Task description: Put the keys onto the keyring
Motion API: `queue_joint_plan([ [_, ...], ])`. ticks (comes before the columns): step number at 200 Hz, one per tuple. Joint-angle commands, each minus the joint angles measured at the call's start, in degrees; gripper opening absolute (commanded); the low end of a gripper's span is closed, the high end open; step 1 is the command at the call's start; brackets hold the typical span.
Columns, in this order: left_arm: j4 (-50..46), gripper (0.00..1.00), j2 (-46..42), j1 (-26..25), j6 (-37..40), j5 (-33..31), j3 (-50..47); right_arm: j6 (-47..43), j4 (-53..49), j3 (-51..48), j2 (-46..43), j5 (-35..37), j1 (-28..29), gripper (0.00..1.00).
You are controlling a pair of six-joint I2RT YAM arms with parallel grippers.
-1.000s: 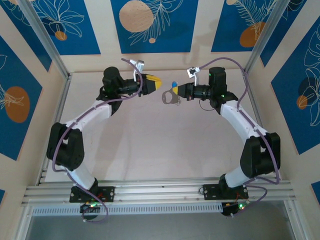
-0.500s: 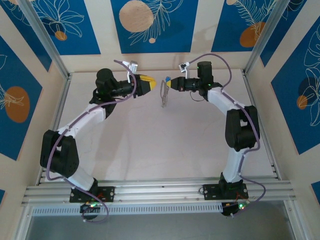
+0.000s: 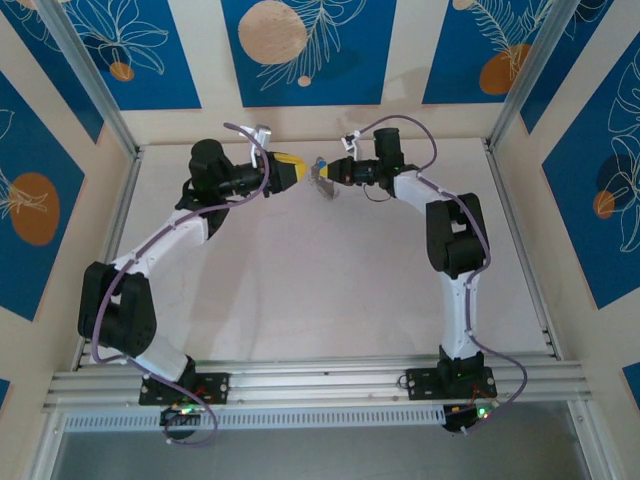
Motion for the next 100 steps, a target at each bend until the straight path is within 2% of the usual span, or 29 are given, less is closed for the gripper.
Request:
queue_joint_plan([
  [1,0.74,0.39,-1.98,0.72,0.60,-0.61,-0.90,1.10,0.95,2.01,0.89,-1.42,1.09,0.00],
  [100,3.22,0.39,-1.98,0.72,-1.86,-0.34,-2.61,9.99,4.63,-5.43,2.39,3.78,6.73,0.00],
])
